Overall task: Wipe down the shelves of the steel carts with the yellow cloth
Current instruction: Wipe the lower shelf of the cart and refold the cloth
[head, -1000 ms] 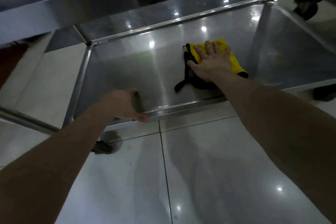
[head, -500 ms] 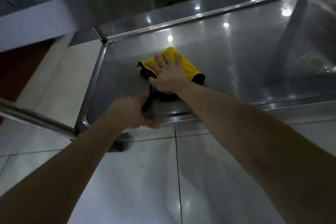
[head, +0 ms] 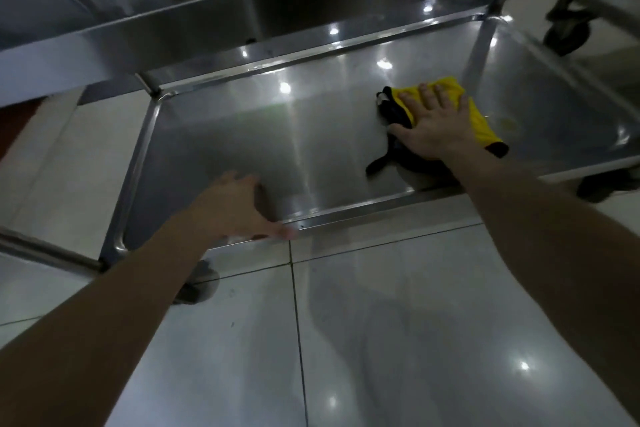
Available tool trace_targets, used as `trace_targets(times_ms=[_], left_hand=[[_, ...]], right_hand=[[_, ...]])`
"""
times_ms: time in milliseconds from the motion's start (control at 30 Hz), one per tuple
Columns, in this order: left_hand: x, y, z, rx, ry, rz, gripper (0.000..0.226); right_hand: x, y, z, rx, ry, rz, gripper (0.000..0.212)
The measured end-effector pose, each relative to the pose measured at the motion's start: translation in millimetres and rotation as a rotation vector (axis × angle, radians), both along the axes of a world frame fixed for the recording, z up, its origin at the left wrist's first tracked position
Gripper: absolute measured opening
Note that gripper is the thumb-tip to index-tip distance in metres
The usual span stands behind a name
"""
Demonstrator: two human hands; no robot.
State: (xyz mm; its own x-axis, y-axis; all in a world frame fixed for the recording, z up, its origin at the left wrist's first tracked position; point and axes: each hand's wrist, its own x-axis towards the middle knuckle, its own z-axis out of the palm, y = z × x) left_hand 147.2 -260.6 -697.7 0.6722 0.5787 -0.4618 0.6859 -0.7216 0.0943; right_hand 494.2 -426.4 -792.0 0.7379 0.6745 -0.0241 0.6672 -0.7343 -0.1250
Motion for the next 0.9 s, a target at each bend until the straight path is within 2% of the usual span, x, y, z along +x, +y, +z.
trace_targets(times_ms=[67, 133, 267, 333, 433, 533, 700, 800, 900], left_hand=[[30.6, -19.3, -4.1, 0.016, -0.041, -0.069, 0.155], [57.1, -36.3, -8.3, -0.017, -0.048, -0.079, 0.159], [72.8, -36.7, -11.1, -0.020, -0.033, -0.095, 0.141], [65.8, -34.3, -12.6, 0.028, -0.044, -0.114, 0.141], [58.3, -35.0, -11.0, 0.065, -0.029, -0.124, 0.144], [52.1, -34.4, -7.2, 0.037, -0.080, -0.162, 0.127], [39.2, -33.6, -2.9, 0.052, -0.087, -0.161, 0.125], [36.5, -29.3, -4.0, 0.054, -0.068, -0.134, 0.134], [36.1, -25.5, -7.9, 0.039, -0.040, -0.109, 0.158]], right_hand=[[-4.6, 1.0, 2.0, 0.000, 0.009, 0.002, 0.094], [-4.9, 2.0, -0.1, 0.009, 0.012, 0.013, 0.094], [-9.2, 7.5, -2.2, -0.010, 0.018, 0.016, 0.084], [-25.4, 12.8, 2.1, -0.015, 0.038, 0.031, 0.077], [-89.2, 22.3, 1.7, -0.013, 0.011, 0.193, 0.072], [-160.7, 30.3, -6.2, 0.013, 0.001, 0.431, 0.071], [-159.3, 23.7, 0.6, 0.008, 0.055, 0.474, 0.069], [-110.3, -10.8, -1.2, 0.019, 0.057, 0.381, 0.066], [-26.1, -78.3, -1.8, 0.016, 0.038, 0.078, 0.067]])
